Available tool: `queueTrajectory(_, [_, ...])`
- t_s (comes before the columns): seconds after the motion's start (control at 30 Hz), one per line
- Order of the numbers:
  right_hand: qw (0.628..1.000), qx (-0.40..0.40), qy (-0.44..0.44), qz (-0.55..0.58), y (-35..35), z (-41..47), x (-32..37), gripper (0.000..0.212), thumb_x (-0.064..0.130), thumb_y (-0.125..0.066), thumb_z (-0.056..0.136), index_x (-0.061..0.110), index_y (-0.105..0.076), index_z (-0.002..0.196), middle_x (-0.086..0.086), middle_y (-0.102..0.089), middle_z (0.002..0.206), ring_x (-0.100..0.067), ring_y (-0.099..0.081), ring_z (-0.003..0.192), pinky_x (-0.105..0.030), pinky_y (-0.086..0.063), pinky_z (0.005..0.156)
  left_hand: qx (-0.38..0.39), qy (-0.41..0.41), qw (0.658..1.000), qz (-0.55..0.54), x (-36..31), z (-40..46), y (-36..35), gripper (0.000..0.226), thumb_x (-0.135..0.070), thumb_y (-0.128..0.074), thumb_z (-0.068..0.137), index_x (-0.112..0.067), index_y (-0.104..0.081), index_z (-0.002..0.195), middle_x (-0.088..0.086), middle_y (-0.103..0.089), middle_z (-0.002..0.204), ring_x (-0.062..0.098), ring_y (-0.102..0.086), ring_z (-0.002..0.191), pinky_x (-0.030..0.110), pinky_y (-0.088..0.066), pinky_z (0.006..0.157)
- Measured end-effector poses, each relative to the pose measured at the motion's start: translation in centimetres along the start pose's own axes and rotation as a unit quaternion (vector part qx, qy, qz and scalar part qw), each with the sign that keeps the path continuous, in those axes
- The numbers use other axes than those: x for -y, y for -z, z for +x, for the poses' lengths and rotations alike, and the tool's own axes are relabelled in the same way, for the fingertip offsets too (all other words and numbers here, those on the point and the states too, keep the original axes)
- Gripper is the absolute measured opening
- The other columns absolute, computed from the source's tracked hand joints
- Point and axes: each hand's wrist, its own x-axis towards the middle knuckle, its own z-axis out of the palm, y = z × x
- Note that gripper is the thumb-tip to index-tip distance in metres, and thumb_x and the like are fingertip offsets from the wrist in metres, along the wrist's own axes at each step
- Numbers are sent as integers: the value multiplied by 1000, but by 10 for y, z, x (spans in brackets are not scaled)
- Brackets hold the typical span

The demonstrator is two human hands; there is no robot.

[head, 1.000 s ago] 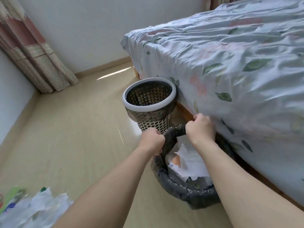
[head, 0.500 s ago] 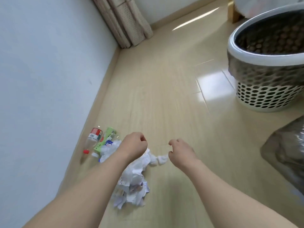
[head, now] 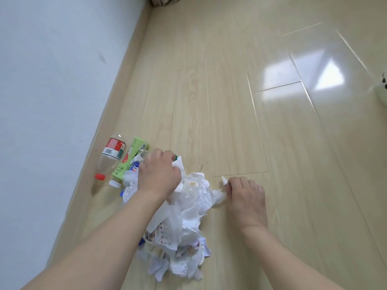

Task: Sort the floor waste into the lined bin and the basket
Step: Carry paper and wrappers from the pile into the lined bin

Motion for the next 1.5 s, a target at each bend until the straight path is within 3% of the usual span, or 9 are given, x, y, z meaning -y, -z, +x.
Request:
queueTrajectory(0.2, [997, -15, -65, 40, -4, 8, 5, 17, 25, -43, 89, 24, -52, 74, 8, -50, 63, -21, -48, 60, -33, -17, 62, 34, -57, 989, 133, 1, 30, -14, 24, -31, -45, 92, -26, -64, 106, -3, -52, 111, 25, -39, 111, 39, -26, 99])
queueTrajectory(0.33, [992, 30, -101, 67, -2, 11, 3, 15, 19, -51, 93, 23, -54, 80, 7, -51, 67, -21, -45, 67, -31, -20, 65, 3, -10, 993, -120, -2, 31, 4, 15, -26, -52, 92, -19, -64, 86, -5, -60, 85, 22, -53, 90, 33, -35, 82])
queueTrajectory(0.43, [983, 82, -126, 107, 10, 13, 3, 13, 27, -47, 96, 27, -53, 84, 9, -52, 72, -16, -39, 75, -28, -19, 70, 23, 56, 932, -358, -4, 24, 29, 15, -19, -57, 92, -8, -63, 83, -3, -55, 69, 17, -48, 66, 28, -36, 60])
queueTrajectory(0.57, [965, 161, -129, 164, 29, 20, 6, 11, 34, -45, 96, 32, -51, 86, 15, -55, 77, -10, -40, 86, -25, -17, 76, 13, 96, 891, -445, -14, 7, 64, 12, -15, -58, 90, -13, -61, 79, 0, -55, 76, 17, -47, 70, 28, -39, 66])
queueTrajectory(0.73, [817, 225, -275, 454, 88, 18, 3, 9, 17, -49, 96, 10, -55, 92, 2, -65, 80, -13, -52, 69, -23, -38, 63, 30, 108, 853, -510, -31, -25, 100, 16, -2, -53, 88, -16, -55, 80, 9, -63, 85, 25, -59, 74, 45, -55, 78])
queueTrajectory(1.03, [916, 174, -166, 322, 285, 55, -19, 10, 13, -50, 92, 15, -55, 84, -2, -69, 76, -18, -58, 63, -27, -45, 61, 90, 43, 788, -608, -117, -101, 171, 27, 10, -45, 85, -8, -63, 94, 12, -69, 89, 25, -66, 71, 31, -56, 59])
queueTrajectory(1.2, [960, 138, -197, 143, 405, 41, -90, 17, 5, -50, 84, 7, -66, 81, -10, -72, 78, -23, -64, 65, -28, -51, 59, 130, -31, 744, -655, -210, -146, 220, 29, 14, -41, 83, -3, -60, 98, 12, -67, 83, 24, -64, 65, 29, -59, 56])
queueTrajectory(1.37, [952, 129, -276, -17, 488, -10, -172, 12, 5, -56, 85, 8, -61, 75, -9, -66, 74, -26, -61, 63, -25, -47, 56, 176, -113, 736, -645, -312, -190, 227, 26, 11, -42, 85, -4, -60, 94, 14, -65, 89, 26, -64, 73, 33, -59, 62])
queueTrajectory(1.5, [929, 145, -338, -27, 523, -59, -224, 18, 6, -54, 85, 7, -59, 68, -10, -61, 63, -25, -57, 57, -28, -48, 61, 223, -139, 757, -599, -389, -233, 196, 23, 8, -44, 84, -6, -61, 89, 16, -64, 97, 29, -64, 85, 40, -59, 66])
